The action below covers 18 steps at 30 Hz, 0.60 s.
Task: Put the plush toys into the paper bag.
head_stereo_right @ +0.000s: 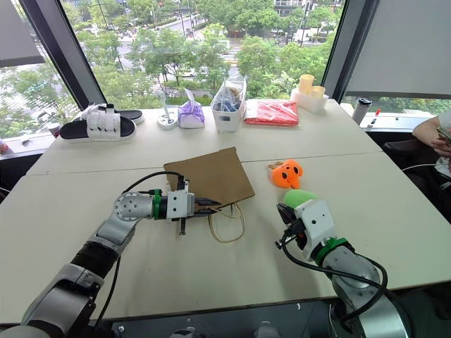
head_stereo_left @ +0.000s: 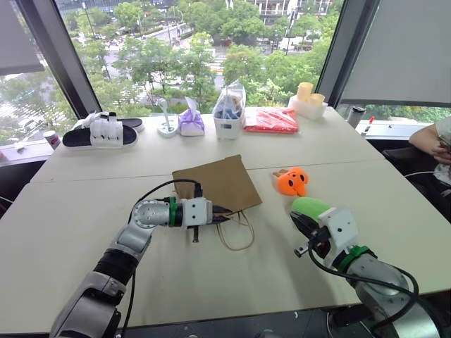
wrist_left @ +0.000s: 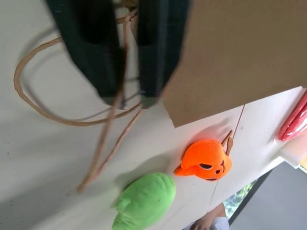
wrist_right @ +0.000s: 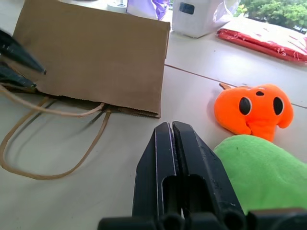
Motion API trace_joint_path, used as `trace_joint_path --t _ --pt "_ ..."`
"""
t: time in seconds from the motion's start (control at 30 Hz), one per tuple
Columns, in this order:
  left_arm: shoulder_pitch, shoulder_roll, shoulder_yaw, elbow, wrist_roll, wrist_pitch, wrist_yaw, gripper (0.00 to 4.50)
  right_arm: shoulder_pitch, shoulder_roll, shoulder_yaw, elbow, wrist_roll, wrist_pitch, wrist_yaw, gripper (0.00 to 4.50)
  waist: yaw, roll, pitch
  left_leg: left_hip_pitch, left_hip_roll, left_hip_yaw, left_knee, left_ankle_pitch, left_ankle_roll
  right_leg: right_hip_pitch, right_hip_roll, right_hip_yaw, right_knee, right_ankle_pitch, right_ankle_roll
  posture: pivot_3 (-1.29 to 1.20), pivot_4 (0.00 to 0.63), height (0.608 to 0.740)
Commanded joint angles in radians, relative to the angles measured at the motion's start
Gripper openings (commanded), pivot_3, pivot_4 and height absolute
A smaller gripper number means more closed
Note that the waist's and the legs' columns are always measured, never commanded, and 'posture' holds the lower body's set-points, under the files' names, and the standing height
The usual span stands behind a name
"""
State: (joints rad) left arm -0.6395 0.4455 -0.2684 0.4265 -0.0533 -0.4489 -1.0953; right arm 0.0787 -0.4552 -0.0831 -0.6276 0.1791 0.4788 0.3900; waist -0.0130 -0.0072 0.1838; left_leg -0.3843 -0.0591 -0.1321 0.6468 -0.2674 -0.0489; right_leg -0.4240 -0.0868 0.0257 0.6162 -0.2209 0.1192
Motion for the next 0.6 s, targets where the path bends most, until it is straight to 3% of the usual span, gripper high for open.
trace_joint_path --t 0.03,0.17,0.4,0.6 --pt "-0.041 0.004 0.043 -0.042 -0.072 0.058 -0.027 0.07 0.001 -0.004 0.010 -0.048 0.004 0.003 0.005 0.00 0.000 0.000 0.000 0.000 0.000 0.000 0.000 0.000 0.000 0.000 0.000 0.000 0.000 0.000 0.000 0.00 0.150 0.740" --pt "-0.067 -0.007 0.094 -0.112 -0.161 0.217 -0.018 0.07 -0.024 0.005 0.065 -0.033 0.012 0.022 0.023 0.00 0.000 0.000 0.000 0.000 0.000 0.000 0.001 0.000 0.000 0.000 0.000 0.000 0.000 0.000 0.000 0.00 0.150 0.740" --pt "-0.131 -0.029 0.172 -0.196 -0.252 0.429 0.046 0.07 -0.235 0.143 0.233 0.206 -0.019 0.024 0.011 0.00 -0.007 0.000 0.000 0.001 0.000 0.000 0.001 0.000 0.000 0.000 0.001 0.000 0.002 0.000 0.000 0.00 0.150 0.740" --pt "-0.137 -0.015 0.201 -0.283 -0.316 0.580 0.050 0.07 -0.529 0.299 0.343 0.679 -0.147 -0.114 -0.054 0.00 -0.009 0.000 0.000 0.002 0.001 0.000 0.000 0.001 -0.001 -0.001 0.002 0.001 0.004 0.001 -0.001 0.00 0.150 0.740"
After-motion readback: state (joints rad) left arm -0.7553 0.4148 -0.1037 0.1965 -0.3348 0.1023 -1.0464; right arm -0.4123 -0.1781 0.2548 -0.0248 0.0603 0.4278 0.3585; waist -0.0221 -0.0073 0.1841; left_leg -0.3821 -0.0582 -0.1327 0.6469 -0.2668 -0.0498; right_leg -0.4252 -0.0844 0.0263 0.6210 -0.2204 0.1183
